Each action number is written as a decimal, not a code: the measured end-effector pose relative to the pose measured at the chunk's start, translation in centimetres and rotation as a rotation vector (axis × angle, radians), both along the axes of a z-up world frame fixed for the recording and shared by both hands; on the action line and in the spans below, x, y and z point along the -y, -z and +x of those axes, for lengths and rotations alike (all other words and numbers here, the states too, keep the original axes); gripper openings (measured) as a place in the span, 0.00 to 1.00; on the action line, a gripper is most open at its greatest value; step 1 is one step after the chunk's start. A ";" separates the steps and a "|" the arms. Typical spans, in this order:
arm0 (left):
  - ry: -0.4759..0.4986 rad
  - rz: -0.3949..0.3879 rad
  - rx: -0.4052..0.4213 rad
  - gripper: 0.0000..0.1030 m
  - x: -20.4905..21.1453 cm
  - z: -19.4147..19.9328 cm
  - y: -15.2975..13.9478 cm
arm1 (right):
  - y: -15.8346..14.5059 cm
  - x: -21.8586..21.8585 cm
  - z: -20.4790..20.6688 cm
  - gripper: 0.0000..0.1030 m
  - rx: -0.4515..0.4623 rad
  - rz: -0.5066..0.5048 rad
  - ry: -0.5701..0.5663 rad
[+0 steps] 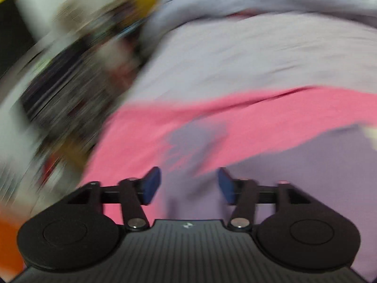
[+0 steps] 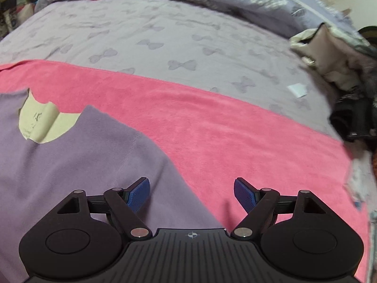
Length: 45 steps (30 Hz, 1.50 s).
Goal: Fold clothes
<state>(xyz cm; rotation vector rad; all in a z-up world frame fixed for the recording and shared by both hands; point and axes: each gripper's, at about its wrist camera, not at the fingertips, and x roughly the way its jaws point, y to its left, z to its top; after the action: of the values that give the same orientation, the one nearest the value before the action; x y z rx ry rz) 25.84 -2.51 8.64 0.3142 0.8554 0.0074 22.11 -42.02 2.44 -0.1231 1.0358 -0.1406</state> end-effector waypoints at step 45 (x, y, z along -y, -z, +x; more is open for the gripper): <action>0.124 0.048 0.021 0.01 6.7 7.9 4.2 | -3.4 -2.8 5.0 0.22 0.220 0.180 -0.105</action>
<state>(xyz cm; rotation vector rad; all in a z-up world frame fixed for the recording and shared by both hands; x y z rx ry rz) 33.76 -9.20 4.40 0.4114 0.8149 -0.0839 27.11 -39.25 5.86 0.0019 0.8166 0.0343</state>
